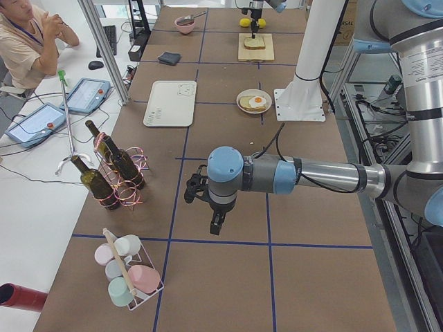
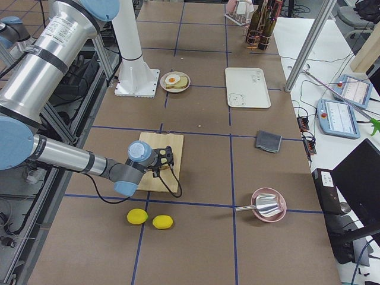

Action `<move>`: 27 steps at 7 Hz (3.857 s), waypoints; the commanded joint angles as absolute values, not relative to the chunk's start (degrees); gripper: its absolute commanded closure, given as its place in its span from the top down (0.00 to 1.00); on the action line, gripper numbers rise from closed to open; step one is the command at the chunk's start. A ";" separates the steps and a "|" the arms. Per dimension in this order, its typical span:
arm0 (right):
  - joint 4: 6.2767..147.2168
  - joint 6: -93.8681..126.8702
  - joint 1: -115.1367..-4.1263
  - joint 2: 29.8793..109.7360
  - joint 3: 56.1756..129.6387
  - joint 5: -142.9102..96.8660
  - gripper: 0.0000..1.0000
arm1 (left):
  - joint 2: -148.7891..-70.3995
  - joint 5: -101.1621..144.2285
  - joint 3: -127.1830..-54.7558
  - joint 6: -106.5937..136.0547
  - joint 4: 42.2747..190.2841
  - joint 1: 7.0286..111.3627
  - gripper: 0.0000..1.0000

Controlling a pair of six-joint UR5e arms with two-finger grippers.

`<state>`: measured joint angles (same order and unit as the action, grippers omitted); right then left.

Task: Make sandwich and place on tray
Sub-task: 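Grasp the bread slice edge with the right gripper and lift, then carry the bread slice with the right gripper over the egg plate, then lay the bread slice on the egg and open the right gripper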

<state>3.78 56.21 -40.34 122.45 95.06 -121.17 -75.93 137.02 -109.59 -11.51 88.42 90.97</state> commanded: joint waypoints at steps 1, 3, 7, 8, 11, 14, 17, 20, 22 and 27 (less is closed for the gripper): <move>1.67 61.82 -40.52 121.82 100.86 -124.79 0.00 | -75.85 137.02 -109.60 -11.51 88.42 90.97 1.00; 2.37 68.62 -40.08 118.85 106.50 -125.24 0.00 | -75.85 137.02 -109.60 -11.51 88.42 90.97 1.00; 19.46 81.96 -34.39 92.36 107.49 -122.97 0.00 | -75.76 137.02 -109.25 -11.51 88.33 90.97 1.00; 23.77 82.96 -29.14 87.41 107.49 -115.65 0.00 | -75.76 137.02 -109.16 -11.51 88.33 90.97 1.00; 32.59 82.79 -15.59 76.49 106.27 -101.56 0.00 | -75.85 137.02 -108.99 -11.43 88.42 90.88 1.00; 35.59 82.18 -12.65 73.21 103.45 -97.03 0.00 | -75.76 136.93 -108.90 -11.43 88.33 90.97 1.00; 37.61 82.09 -13.36 73.39 103.36 -97.12 0.42 | -75.59 136.93 -108.81 -11.51 88.24 90.97 1.00; 46.53 82.09 -18.26 73.30 107.55 -100.52 1.00 | -75.59 137.02 -108.98 -11.43 88.33 90.97 1.00; 64.59 81.39 -26.85 72.17 115.02 -110.08 1.00 | -75.94 136.24 -110.38 -11.43 91.99 90.88 1.00; 89.55 29.57 -53.65 80.81 114.79 -123.84 1.00 | -85.85 133.50 -110.57 -6.71 106.91 90.88 1.00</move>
